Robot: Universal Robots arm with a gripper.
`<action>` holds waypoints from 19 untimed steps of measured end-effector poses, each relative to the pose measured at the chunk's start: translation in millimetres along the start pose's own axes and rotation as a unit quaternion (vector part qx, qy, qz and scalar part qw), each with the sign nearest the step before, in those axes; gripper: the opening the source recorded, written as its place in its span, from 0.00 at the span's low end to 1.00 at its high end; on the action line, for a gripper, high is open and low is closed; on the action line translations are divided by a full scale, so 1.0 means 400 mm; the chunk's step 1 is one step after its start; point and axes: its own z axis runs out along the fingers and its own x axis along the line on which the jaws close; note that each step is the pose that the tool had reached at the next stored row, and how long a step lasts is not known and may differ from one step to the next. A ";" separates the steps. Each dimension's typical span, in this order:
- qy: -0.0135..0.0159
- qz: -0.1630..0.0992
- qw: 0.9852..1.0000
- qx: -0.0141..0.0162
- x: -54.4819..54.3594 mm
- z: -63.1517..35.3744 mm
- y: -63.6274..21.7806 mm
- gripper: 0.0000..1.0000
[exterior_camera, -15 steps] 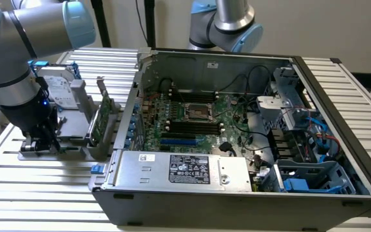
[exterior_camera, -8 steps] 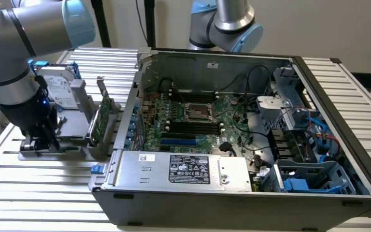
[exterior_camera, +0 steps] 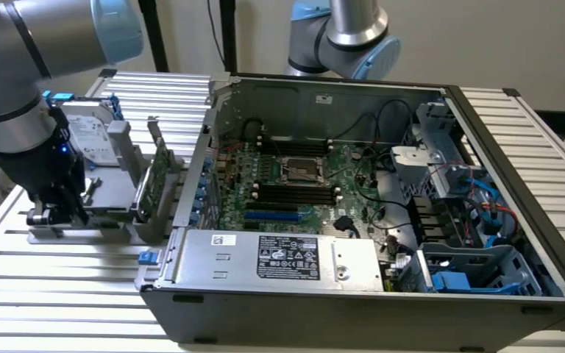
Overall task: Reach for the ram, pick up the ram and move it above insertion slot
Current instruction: 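Pick up the ram and move it above insertion slot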
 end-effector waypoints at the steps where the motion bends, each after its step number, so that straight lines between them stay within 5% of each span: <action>1: 0.000 0.000 1.000 0.000 0.000 -0.005 0.000 0.13; 9: -0.002 0.001 1.000 0.000 0.000 -0.057 0.000 0.13; 19: -0.004 0.008 1.000 0.000 0.003 -0.158 -0.007 0.13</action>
